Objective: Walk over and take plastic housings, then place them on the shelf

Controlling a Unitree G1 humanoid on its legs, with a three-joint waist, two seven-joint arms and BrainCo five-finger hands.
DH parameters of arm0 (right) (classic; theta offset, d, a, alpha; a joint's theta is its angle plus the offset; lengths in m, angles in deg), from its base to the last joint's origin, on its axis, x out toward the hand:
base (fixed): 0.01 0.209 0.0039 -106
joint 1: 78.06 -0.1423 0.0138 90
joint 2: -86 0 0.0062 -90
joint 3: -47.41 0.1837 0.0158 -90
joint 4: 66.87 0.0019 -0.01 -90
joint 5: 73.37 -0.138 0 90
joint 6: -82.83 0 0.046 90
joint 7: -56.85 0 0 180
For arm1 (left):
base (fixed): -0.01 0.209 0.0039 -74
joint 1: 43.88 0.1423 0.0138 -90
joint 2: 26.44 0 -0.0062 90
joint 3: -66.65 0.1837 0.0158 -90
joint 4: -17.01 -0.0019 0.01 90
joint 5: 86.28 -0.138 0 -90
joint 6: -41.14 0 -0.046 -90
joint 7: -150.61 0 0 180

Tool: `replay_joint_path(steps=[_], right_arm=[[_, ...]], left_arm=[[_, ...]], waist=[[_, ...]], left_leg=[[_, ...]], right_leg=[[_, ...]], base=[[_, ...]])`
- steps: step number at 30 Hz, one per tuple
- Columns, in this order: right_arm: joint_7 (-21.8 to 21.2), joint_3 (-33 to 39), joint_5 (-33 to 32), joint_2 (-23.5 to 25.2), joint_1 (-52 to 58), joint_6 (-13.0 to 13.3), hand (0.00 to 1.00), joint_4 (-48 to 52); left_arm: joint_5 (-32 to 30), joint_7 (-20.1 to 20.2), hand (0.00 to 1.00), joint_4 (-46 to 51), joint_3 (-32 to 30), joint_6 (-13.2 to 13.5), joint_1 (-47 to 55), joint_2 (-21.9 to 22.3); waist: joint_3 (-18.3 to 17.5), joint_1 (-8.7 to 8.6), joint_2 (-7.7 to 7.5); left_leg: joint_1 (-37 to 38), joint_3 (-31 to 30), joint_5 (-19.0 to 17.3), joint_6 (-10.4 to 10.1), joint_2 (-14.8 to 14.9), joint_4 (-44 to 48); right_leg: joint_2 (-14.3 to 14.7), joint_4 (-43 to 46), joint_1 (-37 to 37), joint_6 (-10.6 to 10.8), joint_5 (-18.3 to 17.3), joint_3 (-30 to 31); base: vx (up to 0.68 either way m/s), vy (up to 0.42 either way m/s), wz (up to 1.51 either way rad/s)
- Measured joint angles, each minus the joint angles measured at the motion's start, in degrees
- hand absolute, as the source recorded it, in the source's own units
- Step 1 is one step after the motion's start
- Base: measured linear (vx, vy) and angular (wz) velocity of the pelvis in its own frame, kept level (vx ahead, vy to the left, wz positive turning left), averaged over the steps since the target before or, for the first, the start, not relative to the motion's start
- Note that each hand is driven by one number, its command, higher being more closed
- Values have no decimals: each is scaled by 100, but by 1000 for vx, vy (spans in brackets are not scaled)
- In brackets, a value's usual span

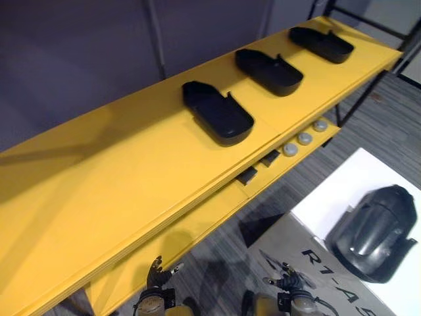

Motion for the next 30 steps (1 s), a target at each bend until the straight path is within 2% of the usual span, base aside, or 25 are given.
replay_joint_path(steps=[1,2,3,4,6,8,10,12,14,15,16,17,18,19,20,23,24,27,30], right_arm=[[17,-48,18,-124,-241,-23,0,-218],[44,-23,21,-98,-322,-45,0,-274],[68,-46,23,-82,-406,-49,0,-261],[69,-33,24,-103,-411,-51,0,-270],[68,-45,62,-108,-388,-50,0,-259],[69,-51,116,-121,-197,-54,0,-294],[68,-48,116,-109,-49,-53,0,-316],[69,-40,114,-115,103,-53,0,-330],[71,-45,95,-122,174,-52,0,-389],[70,-48,90,-127,165,-48,0,-387],[77,-50,89,-127,128,-49,0,-393],[79,-51,89,-133,91,-48,0,-398],[86,-52,88,-136,76,-47,0,-406],[99,-54,86,-136,69,-47,0,-421],[103,-55,85,-134,72,-46,0,-459],[104,-38,-64,-143,161,-42,0,-469],[116,55,-187,-177,202,-39,0,-376],[188,329,-366,-106,452,-5,0,-144],[228,679,-560,-104,558,13,0,155]], left_arm=[[1,-10,0,-47,13,12,7,58],[-1,-8,0,-63,34,32,4,27],[9,-18,0,-117,48,1,-89,-63],[9,-15,0,-159,128,-11,-120,-93],[10,-15,0,-283,216,-10,-81,-146],[12,-14,0,-448,229,-11,-57,-159],[11,-12,0,-479,233,-6,-21,-171],[3,-1,0,-586,278,-12,-64,-178],[2,-1,0,-675,280,-46,-29,-172],[2,7,0,-660,280,-50,4,-159],[-1,-3,0,-671,275,-42,2,-170],[5,-9,0,-669,275,-41,16,-177],[12,-16,0,-669,276,-40,34,-180],[17,-27,0,-666,277,-34,50,-181],[22,-38,0,-666,277,-21,40,-179],[113,-84,0,-699,288,-14,13,-171],[133,-92,0,-809,287,-17,21,-132],[133,-97,0,-942,266,-41,-22,-197],[134,-106,0,-940,203,-41,27,-218]], waist=[[-145,59,240],[-209,111,188],[-214,118,63],[-204,146,39],[-198,133,43],[-193,13,103],[-190,-37,98],[-152,-54,69],[-40,-14,19],[-3,-14,22],[42,1,23],[54,21,37],[56,24,38],[57,54,43],[52,93,54],[22,130,167],[-51,114,311],[-131,46,228],[-175,-13,275]], left_leg=[[-57,-306,194,46,-74,-467],[-46,-74,335,6,-11,-598],[-55,375,395,3,23,-598],[30,650,400,-5,74,-603],[299,1115,422,-43,161,-592],[650,1309,435,-129,281,-602],[760,1410,486,-252,413,-602],[652,1445,440,-319,623,-180],[290,1318,348,-339,1091,1139],[180,1137,285,-307,1174,1423],[7,361,35,-383,1040,1616],[-86,-500,-134,-621,736,1488],[-112,-857,-190,-705,588,1364],[-180,-1467,-226,-760,356,1144],[-275,-1950,-225,-761,216,952],[-339,-2245,-84,-618,168,556],[-317,-2237,83,-479,238,286],[42,-2048,197,-407,89,-208],[368,-1841,323,-271,-52,-673]], right_leg=[[383,-906,75,-56,615,239],[422,-1101,36,-102,648,72],[177,-676,-96,-57,254,-785],[36,-611,-55,-2,179,-1197],[2,-825,113,-71,366,-1504],[293,-1111,402,-222,544,-1224],[500,-1323,522,-246,560,-1059],[598,-1414,547,-263,549,-970],[702,-1430,613,-272,545,-685],[738,-1437,651,-275,547,-592],[779,-1422,675,-317,553,-375],[825,-1442,701,-317,553,-105],[857,-1462,718,-317,552,34],[911,-1520,744,-344,533,266],[952,-1578,745,-343,534,375],[1030,-1675,756,-278,580,400],[1131,-1690,760,-277,611,403],[986,-1823,923,-220,705,549],[876,-1816,930,-230,753,718]], base=[[-123,54,-166],[-160,41,-203],[-100,-40,-171],[-83,-69,-182],[-30,-61,-135],[-1,-122,-85],[-30,-162,-58],[-30,-169,-33],[-1,-246,-50],[3,-185,-72],[-4,-102,-82],[-2,-64,-90],[24,-11,-102],[44,9,-105],[51,16,-105],[49,57,-92],[64,141,-78],[136,183,-32],[192,171,-20]])
